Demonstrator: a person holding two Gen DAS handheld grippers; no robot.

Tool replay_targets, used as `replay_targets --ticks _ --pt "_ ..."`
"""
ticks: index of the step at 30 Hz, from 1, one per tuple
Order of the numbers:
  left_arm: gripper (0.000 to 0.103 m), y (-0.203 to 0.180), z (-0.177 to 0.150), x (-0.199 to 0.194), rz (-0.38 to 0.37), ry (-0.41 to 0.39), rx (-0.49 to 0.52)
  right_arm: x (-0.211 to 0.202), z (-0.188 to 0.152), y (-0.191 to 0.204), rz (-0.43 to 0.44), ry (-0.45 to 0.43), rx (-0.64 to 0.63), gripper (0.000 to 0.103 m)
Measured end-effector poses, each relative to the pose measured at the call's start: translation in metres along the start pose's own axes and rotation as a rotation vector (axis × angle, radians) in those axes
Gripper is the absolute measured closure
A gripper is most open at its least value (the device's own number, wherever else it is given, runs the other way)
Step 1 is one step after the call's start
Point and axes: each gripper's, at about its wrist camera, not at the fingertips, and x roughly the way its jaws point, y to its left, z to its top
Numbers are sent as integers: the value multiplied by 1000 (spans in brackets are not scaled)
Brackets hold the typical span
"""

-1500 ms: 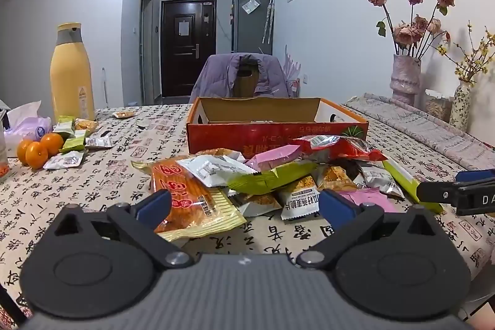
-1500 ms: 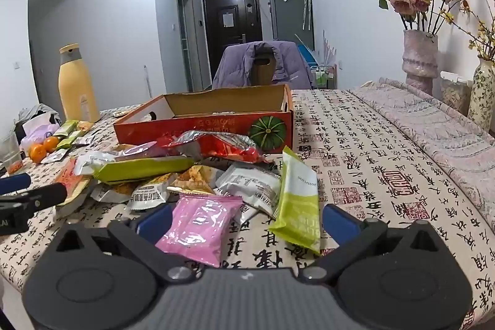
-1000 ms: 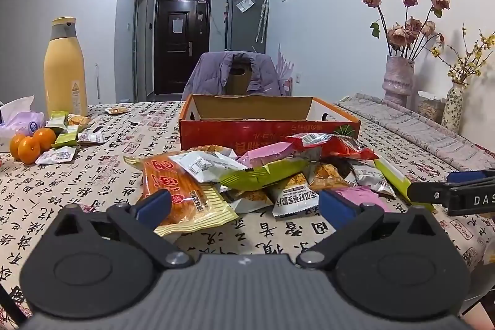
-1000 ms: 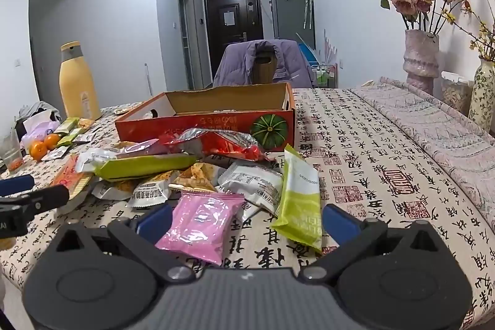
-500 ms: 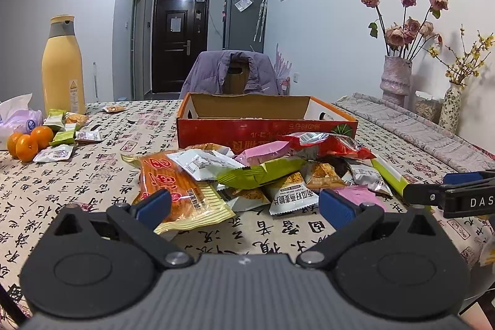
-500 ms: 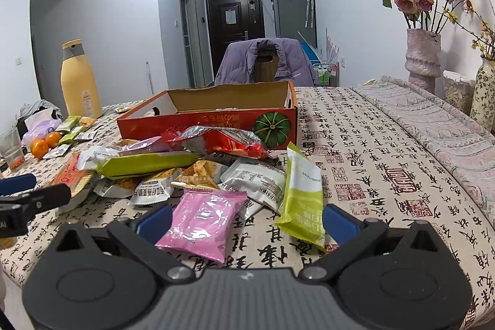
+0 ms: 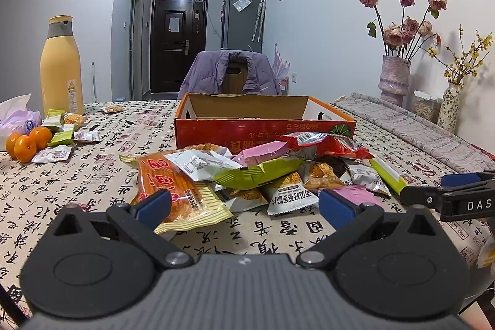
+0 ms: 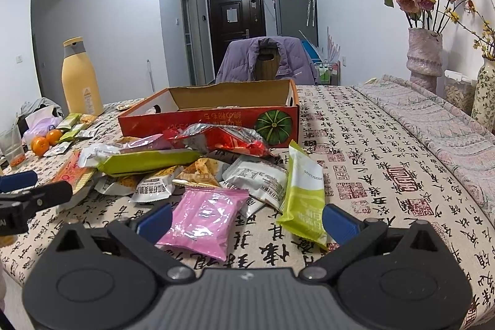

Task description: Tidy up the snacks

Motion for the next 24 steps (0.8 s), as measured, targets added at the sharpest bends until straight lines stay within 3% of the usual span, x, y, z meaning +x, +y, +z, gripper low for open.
replay_targets --ticks 24 --pt "0 1 0 1 4 4 -2 2 0 1 5 10 -4 0"
